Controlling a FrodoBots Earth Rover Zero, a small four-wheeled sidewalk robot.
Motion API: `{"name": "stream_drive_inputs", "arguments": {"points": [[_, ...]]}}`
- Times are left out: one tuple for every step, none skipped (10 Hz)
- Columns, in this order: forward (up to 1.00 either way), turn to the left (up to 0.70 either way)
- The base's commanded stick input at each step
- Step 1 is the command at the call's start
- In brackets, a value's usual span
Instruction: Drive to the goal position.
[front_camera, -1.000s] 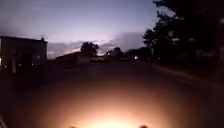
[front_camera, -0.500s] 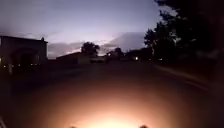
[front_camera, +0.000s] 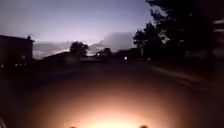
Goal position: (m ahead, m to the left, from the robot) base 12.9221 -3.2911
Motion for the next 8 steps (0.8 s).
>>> {"name": "stream_drive_inputs", "arguments": {"points": [[0.7,0.0],[0.7,0.0],[0.7,0.0],[0.7,0.0],[0.7,0.0],[0.7,0.0],[0.7,0.0],[0.7,0.0]]}}
